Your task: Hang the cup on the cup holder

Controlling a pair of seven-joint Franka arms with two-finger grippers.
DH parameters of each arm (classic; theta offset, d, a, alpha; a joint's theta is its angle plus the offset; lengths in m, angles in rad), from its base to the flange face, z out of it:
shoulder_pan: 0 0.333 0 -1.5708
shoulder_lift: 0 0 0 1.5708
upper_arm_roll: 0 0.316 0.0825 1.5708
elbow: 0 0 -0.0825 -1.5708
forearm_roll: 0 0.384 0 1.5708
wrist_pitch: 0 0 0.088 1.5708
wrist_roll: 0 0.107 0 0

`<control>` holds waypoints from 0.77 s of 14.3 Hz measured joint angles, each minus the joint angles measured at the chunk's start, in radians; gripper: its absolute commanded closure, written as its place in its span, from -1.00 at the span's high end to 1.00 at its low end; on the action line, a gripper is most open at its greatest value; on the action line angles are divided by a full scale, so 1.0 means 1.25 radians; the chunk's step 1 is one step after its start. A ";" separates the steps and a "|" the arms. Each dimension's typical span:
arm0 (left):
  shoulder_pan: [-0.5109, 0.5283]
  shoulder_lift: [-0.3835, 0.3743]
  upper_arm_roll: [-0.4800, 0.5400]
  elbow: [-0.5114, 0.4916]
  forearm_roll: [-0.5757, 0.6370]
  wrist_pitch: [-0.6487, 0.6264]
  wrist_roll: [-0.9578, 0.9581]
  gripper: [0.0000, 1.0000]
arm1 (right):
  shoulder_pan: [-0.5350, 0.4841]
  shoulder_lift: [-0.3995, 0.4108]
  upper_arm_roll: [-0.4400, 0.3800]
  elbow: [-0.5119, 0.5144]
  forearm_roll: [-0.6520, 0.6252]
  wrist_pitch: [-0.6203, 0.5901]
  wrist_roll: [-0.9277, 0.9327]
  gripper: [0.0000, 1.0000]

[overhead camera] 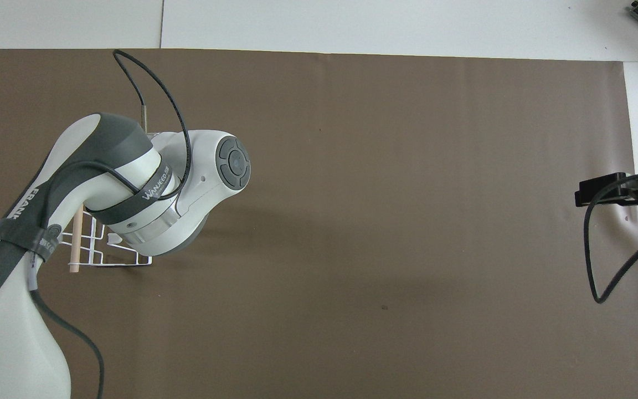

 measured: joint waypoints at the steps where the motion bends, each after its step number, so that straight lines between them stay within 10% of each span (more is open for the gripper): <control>1: 0.000 0.000 0.000 0.001 -0.002 0.000 0.000 1.00 | 0.000 0.000 0.000 0.000 0.000 0.000 0.000 1.00; 11: 0.027 -0.044 0.011 0.152 -0.329 -0.061 -0.106 1.00 | 0.001 -0.003 0.005 -0.008 0.000 0.000 0.000 1.00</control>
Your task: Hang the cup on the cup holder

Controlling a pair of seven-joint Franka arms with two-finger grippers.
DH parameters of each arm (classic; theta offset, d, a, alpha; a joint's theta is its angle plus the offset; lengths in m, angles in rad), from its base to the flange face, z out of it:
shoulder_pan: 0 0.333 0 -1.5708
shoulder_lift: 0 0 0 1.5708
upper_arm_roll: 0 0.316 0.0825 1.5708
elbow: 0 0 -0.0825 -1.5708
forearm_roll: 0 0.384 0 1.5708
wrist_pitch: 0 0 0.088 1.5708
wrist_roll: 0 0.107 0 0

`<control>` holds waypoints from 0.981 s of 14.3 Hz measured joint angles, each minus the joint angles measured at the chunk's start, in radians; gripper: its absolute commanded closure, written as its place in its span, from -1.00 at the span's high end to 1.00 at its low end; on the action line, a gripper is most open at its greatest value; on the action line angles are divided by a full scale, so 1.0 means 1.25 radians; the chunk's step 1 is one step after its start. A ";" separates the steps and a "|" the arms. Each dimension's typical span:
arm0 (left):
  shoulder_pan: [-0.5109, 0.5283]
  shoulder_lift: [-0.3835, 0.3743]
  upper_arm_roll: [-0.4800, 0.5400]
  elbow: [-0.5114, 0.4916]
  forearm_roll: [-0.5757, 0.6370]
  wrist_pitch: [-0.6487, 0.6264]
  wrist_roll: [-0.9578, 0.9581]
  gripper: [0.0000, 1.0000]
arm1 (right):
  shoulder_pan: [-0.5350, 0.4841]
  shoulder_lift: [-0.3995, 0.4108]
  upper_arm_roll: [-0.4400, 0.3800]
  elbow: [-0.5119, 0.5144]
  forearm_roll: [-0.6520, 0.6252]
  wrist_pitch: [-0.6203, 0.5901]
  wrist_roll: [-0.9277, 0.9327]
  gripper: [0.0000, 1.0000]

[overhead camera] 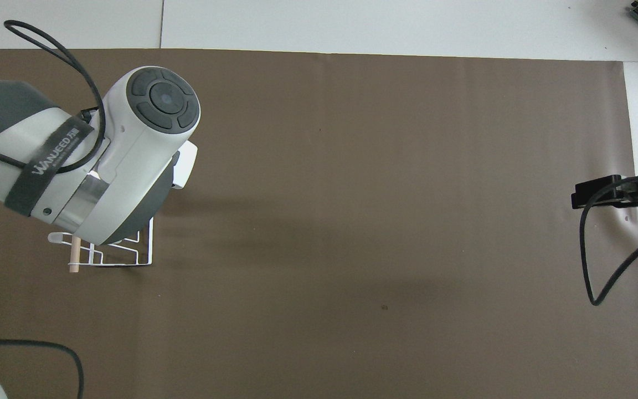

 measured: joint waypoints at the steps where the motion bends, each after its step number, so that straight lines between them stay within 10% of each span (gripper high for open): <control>1: 0.014 -0.015 0.000 0.000 -0.050 0.000 -0.026 1.00 | 0.000 0.000 0.000 -0.001 0.000 0.000 0.000 1.00; 14: 0.230 -0.200 0.003 -0.019 -0.401 -0.045 -0.295 1.00 | -0.004 -0.012 -0.006 -0.022 0.000 0.000 0.000 1.00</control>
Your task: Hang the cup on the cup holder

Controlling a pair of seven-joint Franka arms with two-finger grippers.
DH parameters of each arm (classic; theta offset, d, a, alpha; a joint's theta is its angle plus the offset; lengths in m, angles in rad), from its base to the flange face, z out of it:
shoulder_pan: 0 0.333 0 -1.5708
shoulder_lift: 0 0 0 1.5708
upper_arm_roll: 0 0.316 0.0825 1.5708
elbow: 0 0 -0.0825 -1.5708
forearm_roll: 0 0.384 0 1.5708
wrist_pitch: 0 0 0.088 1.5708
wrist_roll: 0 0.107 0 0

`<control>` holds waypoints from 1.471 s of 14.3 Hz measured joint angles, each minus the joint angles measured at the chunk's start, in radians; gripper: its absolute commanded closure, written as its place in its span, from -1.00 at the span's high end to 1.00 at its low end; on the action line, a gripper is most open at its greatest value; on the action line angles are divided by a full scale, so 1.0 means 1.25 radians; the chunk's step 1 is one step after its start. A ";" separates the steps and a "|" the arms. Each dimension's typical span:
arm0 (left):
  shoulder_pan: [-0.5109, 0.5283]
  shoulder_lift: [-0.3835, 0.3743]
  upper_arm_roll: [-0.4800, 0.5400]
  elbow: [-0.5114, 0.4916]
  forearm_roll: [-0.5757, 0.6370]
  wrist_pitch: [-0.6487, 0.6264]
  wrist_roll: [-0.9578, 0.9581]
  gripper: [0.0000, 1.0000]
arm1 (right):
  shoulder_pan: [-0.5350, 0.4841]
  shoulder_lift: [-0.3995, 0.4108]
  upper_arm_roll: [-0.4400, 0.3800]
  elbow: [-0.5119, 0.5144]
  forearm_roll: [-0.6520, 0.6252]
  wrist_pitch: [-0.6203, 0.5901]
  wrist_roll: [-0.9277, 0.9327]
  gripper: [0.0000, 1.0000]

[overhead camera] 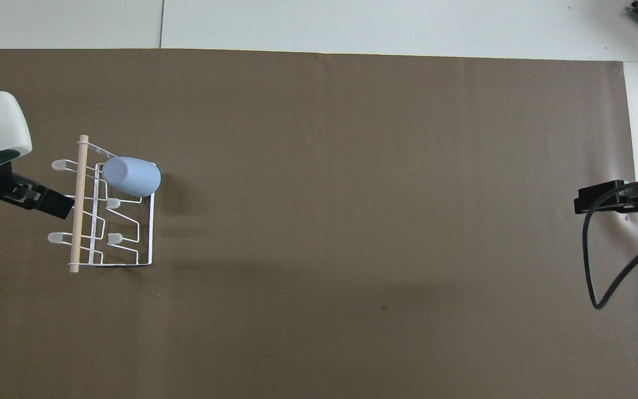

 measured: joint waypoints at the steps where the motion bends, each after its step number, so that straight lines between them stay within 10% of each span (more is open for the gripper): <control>1: 0.008 -0.008 0.000 -0.002 -0.011 -0.003 -0.027 1.00 | 0.000 0.000 0.000 -0.002 0.000 0.000 0.000 1.00; 21: 0.065 -0.021 0.000 -0.016 -0.045 -0.008 -0.157 1.00 | 0.000 -0.007 0.000 -0.012 0.000 0.000 0.000 1.00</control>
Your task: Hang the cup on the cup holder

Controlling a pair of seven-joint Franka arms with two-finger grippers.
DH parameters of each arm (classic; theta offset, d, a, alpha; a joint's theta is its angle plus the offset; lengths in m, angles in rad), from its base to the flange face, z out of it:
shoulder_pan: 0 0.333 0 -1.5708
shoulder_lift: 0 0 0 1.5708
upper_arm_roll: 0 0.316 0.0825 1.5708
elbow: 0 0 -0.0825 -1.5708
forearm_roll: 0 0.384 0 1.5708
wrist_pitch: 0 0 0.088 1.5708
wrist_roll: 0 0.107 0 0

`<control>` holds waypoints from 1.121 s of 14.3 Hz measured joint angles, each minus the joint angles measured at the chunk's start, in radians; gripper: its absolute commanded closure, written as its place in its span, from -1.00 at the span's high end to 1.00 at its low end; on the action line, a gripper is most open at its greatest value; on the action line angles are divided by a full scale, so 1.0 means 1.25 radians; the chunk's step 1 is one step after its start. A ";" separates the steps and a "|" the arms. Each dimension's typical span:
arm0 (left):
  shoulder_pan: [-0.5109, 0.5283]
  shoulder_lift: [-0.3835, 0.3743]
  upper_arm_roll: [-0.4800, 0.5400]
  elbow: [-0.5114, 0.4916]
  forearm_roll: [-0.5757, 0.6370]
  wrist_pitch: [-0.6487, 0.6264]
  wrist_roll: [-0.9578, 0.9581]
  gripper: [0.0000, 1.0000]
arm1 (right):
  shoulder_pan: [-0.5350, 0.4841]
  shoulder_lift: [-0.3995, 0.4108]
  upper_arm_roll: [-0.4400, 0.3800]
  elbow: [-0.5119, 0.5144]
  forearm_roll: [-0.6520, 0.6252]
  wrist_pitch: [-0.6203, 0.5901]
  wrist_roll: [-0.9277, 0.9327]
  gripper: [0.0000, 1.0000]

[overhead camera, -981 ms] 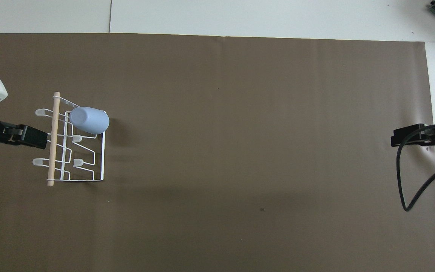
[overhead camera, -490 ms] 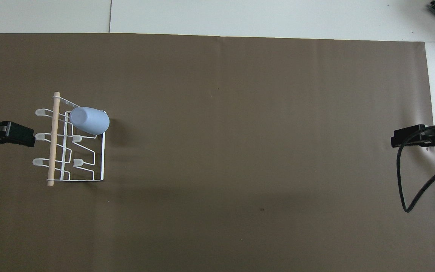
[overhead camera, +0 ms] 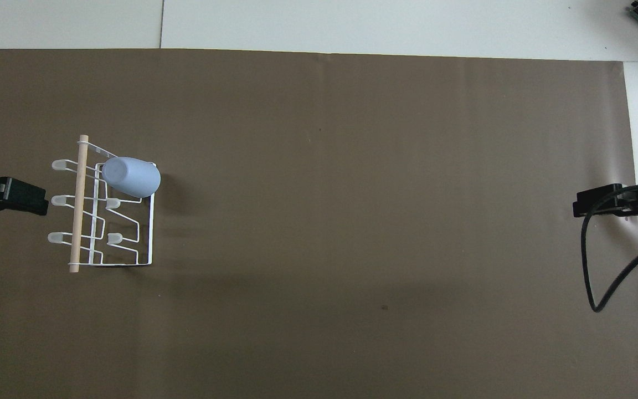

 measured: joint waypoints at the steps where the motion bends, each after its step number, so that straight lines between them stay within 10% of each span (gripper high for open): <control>1: 0.000 0.000 0.002 0.001 0.000 0.000 0.000 1.00 | 0.000 0.000 0.000 -0.001 0.000 0.000 0.000 1.00; 16: -0.016 -0.005 0.080 0.008 -0.001 0.012 0.056 1.00 | -0.001 -0.005 -0.001 -0.001 0.000 0.000 0.000 1.00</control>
